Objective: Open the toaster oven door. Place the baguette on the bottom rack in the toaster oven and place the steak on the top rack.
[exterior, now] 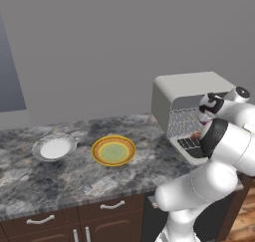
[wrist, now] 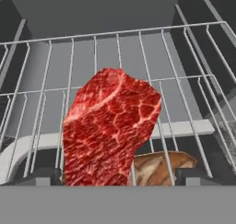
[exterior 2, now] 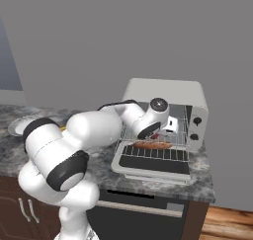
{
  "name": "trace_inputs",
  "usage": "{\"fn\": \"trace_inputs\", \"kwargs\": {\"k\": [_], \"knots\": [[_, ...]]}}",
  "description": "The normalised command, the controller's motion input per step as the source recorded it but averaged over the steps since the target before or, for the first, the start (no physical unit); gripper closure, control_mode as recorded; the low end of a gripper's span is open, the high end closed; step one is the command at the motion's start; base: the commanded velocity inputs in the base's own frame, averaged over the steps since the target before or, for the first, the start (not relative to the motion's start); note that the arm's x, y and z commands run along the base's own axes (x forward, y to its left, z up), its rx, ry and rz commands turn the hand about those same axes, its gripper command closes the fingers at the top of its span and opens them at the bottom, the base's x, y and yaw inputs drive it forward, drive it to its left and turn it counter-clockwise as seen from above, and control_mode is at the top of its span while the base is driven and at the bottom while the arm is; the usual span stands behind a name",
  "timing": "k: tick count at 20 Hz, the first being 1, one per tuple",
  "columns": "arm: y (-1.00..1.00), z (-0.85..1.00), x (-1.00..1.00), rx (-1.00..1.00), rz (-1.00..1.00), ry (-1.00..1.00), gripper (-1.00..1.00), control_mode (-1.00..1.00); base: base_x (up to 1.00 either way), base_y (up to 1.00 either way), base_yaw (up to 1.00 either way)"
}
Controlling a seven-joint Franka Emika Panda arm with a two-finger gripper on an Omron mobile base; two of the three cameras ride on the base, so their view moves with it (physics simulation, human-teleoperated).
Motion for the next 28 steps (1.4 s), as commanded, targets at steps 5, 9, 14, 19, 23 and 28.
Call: {"fn": "trace_inputs", "kwargs": {"k": [5, 9, 14, 19, 23, 28], "knots": [[0.0, 0.44, -0.09, 0.0, 0.0, 0.0, -1.0, -1.0, 0.0, 0.0, 0.0], [-0.02, 0.56, -0.31, 0.0, 0.0, 0.01, -1.0, -1.0, 0.0, 0.0, 0.0], [-0.14, 0.47, -0.55, 0.0, 0.0, 0.05, -1.0, -1.0, 0.0, 0.0, 0.0], [-0.17, 0.2, -0.62, 0.0, 0.0, 0.1, -1.0, -1.0, 0.0, 0.0, 0.0], [-0.14, 0.03, -0.62, 0.0, 0.0, 0.15, -1.0, -1.0, 0.0, 0.0, 0.0], [-0.07, 0.0, -0.64, 0.0, -0.03, 0.16, -1.0, -1.0, 0.0, 0.0, 0.0]]}}
